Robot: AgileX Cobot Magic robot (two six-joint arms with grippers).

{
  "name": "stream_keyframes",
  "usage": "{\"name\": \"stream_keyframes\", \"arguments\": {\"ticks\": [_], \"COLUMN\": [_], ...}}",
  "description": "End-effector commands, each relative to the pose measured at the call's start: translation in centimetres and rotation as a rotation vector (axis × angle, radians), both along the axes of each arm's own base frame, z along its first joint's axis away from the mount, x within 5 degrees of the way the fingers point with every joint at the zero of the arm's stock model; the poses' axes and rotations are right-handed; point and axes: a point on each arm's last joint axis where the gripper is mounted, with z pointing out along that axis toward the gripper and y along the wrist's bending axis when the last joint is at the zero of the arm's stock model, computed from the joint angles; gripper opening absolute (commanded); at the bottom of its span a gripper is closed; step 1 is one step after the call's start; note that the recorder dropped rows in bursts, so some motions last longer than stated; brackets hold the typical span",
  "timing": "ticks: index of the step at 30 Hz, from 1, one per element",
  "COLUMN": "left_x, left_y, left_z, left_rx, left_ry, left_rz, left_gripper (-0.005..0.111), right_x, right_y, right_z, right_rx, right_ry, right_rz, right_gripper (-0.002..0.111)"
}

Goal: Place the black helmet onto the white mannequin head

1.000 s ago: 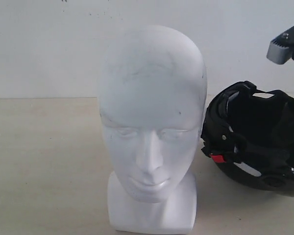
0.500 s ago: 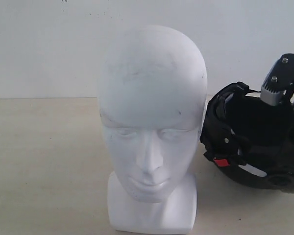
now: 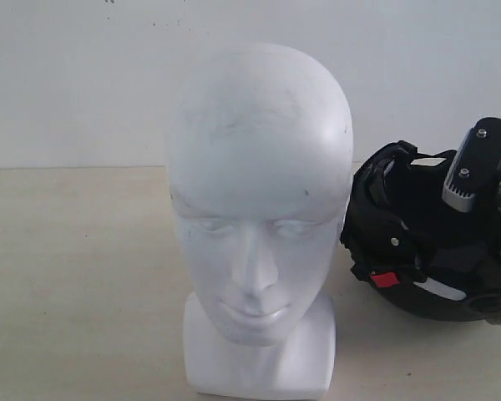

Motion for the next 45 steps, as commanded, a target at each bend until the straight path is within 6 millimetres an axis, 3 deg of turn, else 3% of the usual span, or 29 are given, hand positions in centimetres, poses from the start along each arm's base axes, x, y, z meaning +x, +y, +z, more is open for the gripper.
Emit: {"name": "stream_keyframes", "arguments": {"ticks": [1,16,27,32,38,45], "left_x": [0.0,0.0,0.0,0.0,0.0,0.0], "left_y": [0.0,0.0,0.0,0.0,0.0,0.0], "left_z": [-0.1,-0.1,-0.1,-0.1,-0.1,-0.1], "left_rx": [-0.007,-0.007,-0.007,-0.007,-0.007,-0.007], "left_ry": [0.001,0.001,0.001,0.001,0.001,0.001], "left_rz": [-0.002,-0.002,-0.002,-0.002,-0.002,-0.002], "left_gripper": [0.004,0.004,0.004,0.004,0.004,0.004], "right_x": [-0.1,0.0,-1.1,-1.1,0.1,0.8], "right_y": [0.0,0.0,0.2,-0.7,-0.5,-0.4], "right_z": [-0.3,0.9,1.0,0.0,-0.1,-1.6], "right_rx": [-0.012,0.001,-0.004,-0.143,-0.137,-0.142], "right_ry": [0.012,-0.003,0.061,0.121,0.023,0.087], "right_rz": [0.010,-0.008,0.085,0.135,0.128,0.133], "right_gripper": [0.056,0.056,0.056,0.056,0.056,0.056]}}
